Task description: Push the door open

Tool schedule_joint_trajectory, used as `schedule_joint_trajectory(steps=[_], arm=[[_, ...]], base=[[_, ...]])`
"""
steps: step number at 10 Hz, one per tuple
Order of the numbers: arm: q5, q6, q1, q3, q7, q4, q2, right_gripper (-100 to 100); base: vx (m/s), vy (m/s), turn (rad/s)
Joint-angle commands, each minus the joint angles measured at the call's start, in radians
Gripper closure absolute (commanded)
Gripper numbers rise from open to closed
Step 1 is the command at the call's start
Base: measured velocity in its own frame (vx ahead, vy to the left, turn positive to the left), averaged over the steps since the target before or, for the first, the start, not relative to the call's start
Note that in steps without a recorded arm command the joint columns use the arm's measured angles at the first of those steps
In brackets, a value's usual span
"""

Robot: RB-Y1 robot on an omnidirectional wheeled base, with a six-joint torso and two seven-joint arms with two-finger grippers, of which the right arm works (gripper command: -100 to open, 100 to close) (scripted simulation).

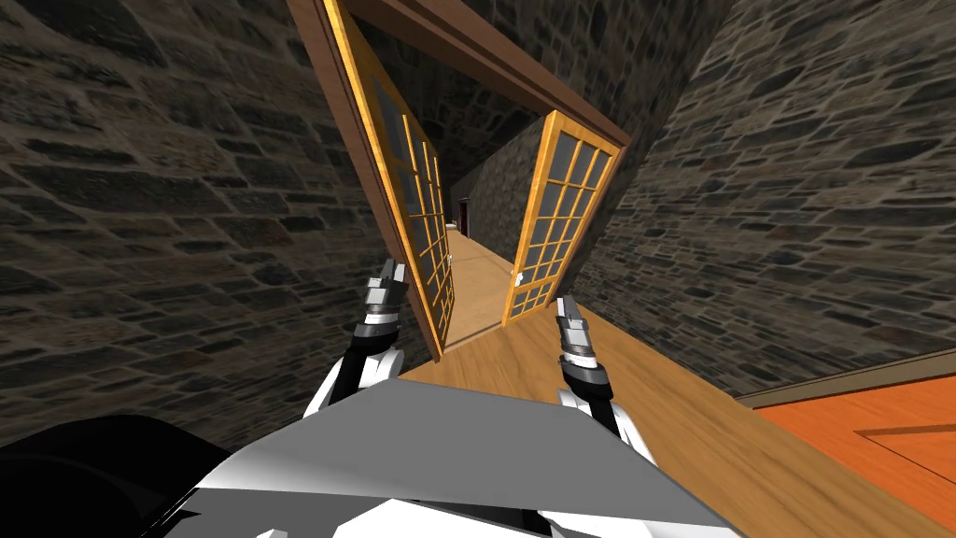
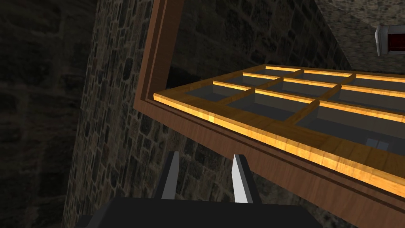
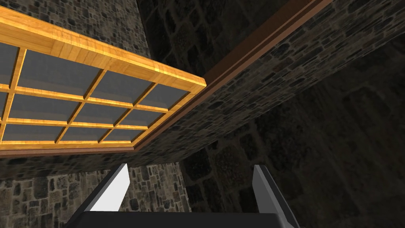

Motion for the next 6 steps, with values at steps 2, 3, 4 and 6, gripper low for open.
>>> schedule_joint_trajectory(steps=[2,3,4,6], arm=[[0.026,-0.013,0.002,-0.006,0.050,0.038,-0.011,-100],[0.035,-0.019,0.001,-0.010,0.067,0.055,-0.014,-100],[0.043,-0.025,0.000,-0.013,0.084,0.072,-0.016,-100],[0.061,-0.036,-0.003,-0.020,0.117,0.106,-0.022,-100]], base=[[0.134,-0.076,0.048],[0.094,-0.056,0.052],[0.100,-0.049,0.052],[0.089,-0.058,0.050]])
